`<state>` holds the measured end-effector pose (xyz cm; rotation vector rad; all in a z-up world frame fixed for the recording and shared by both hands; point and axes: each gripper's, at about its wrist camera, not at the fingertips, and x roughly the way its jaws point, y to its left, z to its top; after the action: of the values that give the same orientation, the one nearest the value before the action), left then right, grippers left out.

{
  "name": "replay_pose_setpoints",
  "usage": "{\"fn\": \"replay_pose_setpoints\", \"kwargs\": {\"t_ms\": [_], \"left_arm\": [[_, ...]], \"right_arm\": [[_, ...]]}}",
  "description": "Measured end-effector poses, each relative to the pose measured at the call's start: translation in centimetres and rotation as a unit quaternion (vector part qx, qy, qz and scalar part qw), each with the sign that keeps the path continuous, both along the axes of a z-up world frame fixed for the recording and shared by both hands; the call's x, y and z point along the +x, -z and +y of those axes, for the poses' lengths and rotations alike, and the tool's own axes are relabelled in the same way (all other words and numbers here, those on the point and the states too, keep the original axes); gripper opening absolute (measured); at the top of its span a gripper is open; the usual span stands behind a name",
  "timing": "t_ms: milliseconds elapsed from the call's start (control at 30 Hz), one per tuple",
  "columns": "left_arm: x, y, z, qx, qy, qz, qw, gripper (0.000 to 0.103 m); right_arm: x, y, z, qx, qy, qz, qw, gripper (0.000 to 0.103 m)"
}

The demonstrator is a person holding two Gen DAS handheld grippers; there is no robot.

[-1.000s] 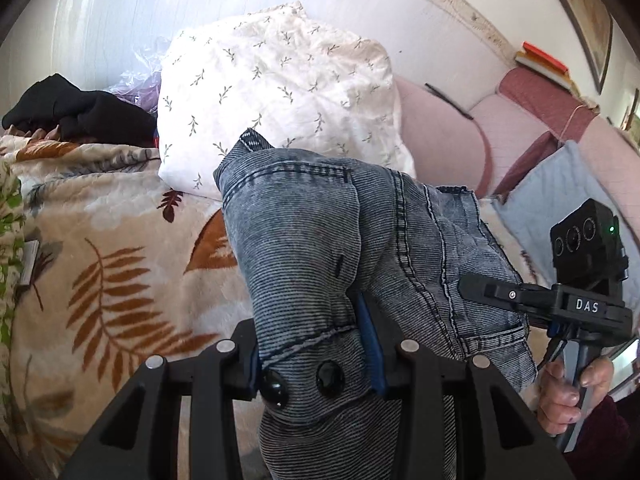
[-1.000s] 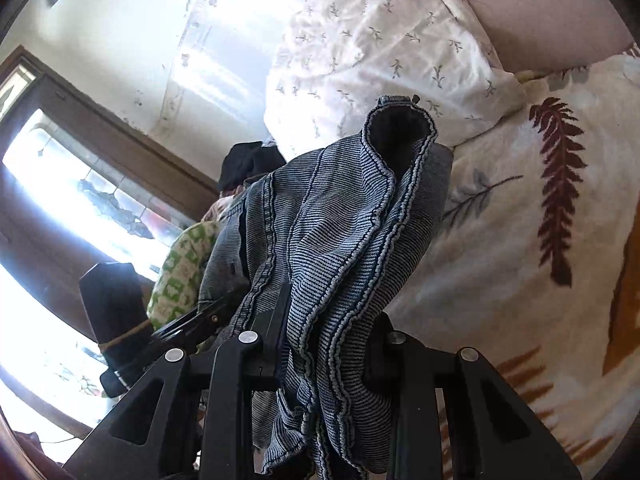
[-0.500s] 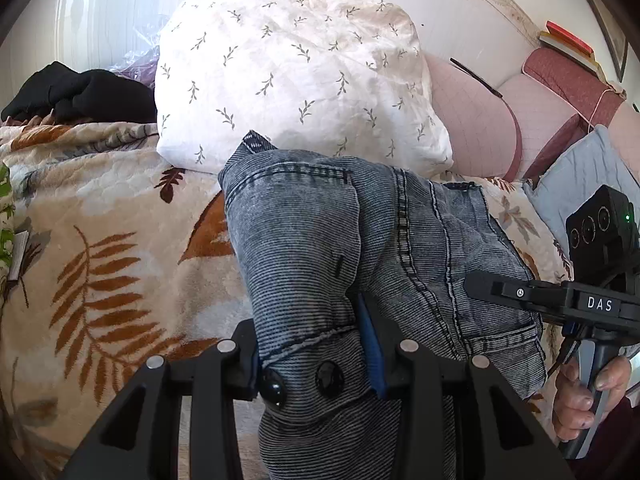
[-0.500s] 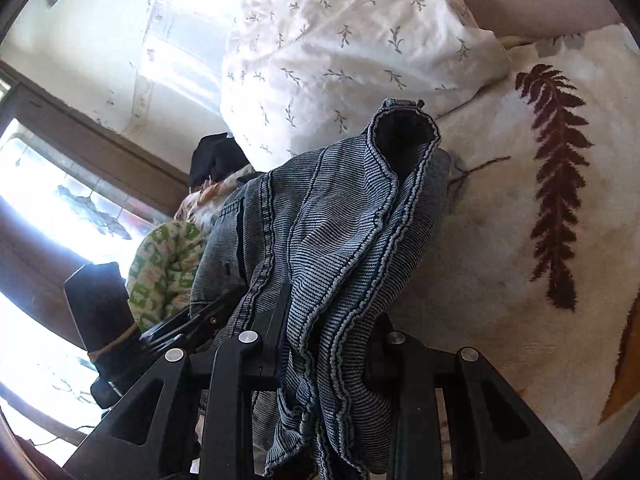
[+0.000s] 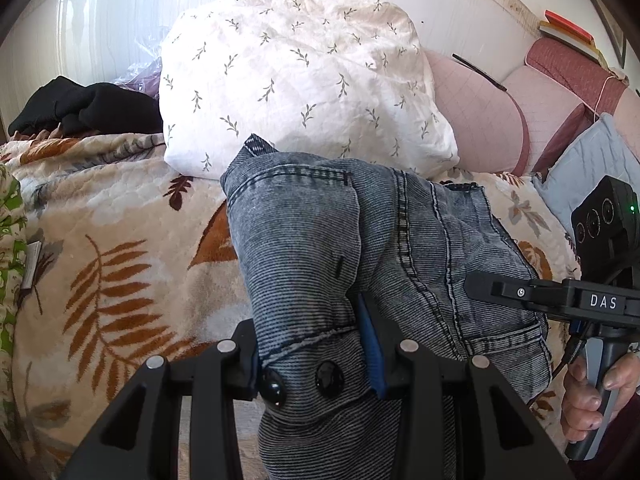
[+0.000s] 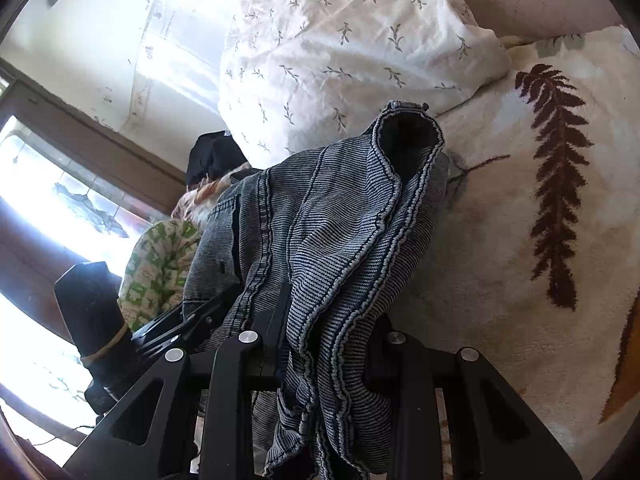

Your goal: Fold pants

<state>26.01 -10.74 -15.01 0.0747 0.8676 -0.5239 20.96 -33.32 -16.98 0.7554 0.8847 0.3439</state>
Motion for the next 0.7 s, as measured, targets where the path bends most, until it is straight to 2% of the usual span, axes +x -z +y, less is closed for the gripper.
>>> {"fn": "replay_pose_setpoints", "kwargs": {"t_ms": [700], "left_arm": [[0.6, 1.2, -0.2, 0.017, -0.005, 0.005, 0.9998, 0.042]], "right_arm": [[0.4, 1.3, -0.2, -0.001, 0.005, 0.014, 1.0, 0.025]]}}
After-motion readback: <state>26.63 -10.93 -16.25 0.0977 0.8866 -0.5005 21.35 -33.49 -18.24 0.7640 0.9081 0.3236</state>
